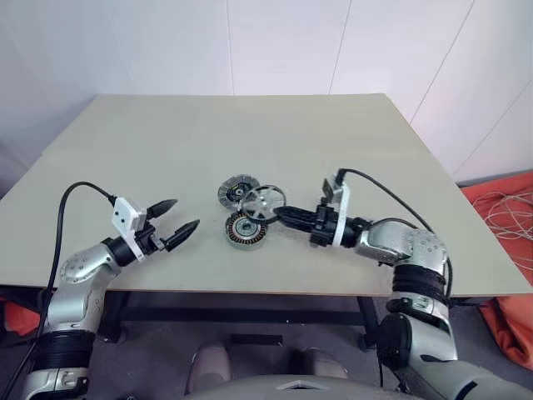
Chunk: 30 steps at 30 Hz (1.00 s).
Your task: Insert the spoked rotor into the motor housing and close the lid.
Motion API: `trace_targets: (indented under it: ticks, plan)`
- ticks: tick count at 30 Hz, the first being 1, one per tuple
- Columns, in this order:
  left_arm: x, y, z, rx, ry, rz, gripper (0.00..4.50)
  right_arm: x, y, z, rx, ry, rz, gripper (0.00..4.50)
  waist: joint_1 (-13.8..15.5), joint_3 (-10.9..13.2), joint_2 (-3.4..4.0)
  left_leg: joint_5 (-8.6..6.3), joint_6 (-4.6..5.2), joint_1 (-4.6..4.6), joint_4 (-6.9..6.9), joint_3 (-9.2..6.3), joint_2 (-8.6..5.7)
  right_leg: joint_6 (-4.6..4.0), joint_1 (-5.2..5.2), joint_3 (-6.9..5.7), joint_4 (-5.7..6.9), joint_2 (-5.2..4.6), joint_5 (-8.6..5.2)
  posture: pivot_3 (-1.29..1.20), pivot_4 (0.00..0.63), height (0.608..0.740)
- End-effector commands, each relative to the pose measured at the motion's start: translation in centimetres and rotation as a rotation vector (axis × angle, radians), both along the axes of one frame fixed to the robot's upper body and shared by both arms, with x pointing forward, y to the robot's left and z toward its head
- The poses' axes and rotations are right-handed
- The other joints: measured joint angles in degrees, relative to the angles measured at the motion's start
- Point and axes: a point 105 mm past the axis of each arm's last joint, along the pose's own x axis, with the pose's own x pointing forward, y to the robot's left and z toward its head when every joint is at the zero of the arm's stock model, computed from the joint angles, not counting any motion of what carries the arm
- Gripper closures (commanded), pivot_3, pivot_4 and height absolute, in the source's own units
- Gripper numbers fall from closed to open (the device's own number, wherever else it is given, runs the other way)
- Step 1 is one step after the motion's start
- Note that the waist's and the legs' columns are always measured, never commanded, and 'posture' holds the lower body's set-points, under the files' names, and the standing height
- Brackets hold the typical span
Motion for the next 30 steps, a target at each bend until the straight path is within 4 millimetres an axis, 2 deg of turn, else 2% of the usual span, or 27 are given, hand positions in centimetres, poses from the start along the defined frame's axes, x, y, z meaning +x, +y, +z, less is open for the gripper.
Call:
trace_targets:
  ticks: [1, 7, 12, 17, 30]
  plan:
    - [0.2, 0.5, 1.4, 0.004, -0.054, 0.014, 0.0, 0.0, 0.9, 2.0, 0.035, -0.043, 0.002, 4.21, 0.1, 0.0, -0.01, 0.0, 0.0, 0.0, 0.0, -0.01, -0.02, 0.01, 0.03, 0.0, -0.04, -0.01, 0.0, 0.0, 0.0, 0.74]
    - [0.2, 0.5, 1.5, 0.006, -0.058, 0.018, 0.0, 0.2, 2.5, 1.9, 0.015, 0.017, 0.023, 4.21, -0.3, 0.0, -0.04, 0.0, 0.01, 0.01, 0.04, -0.06, -0.04, 0.04, 0.1, 0.0, -0.18, -0.02, -0.01, 0.0, 0.0, 0.74]
    - [-0.1, 0.6, 1.5, 0.006, -0.058, 0.026, 0.0, 0.3, 3.2, 1.1, 0.001, 0.063, 0.039, 4.21, -0.3, 0.0, -0.07, -0.01, 0.02, -0.17, 0.02, -0.06, -0.03, 0.05, -0.03, -0.01, -0.18, -0.01, -0.01, 0.0, 0.0, 0.74]
    - [-0.3, 0.7, 1.4, 0.007, -0.058, 0.035, 0.0, 0.4, 3.4, 0.5, -0.008, 0.091, 0.045, 4.21, -0.3, 0.0, -0.07, -0.03, 0.05, -0.47, 0.02, -0.08, -0.04, 0.05, -0.25, -0.01, -0.14, -0.01, 0.0, 0.0, 0.0, 0.74]
    - [-0.7, 1.0, 1.5, 0.015, -0.057, 0.045, 0.0, 1.2, 3.3, -1.5, -0.065, 0.144, 0.021, 4.21, -0.3, 0.0, -0.09, -0.04, 0.06, -0.46, 0.1, -0.09, -0.04, 0.06, -0.24, -0.01, -0.1, -0.01, 0.0, 0.0, 0.0, 0.74]
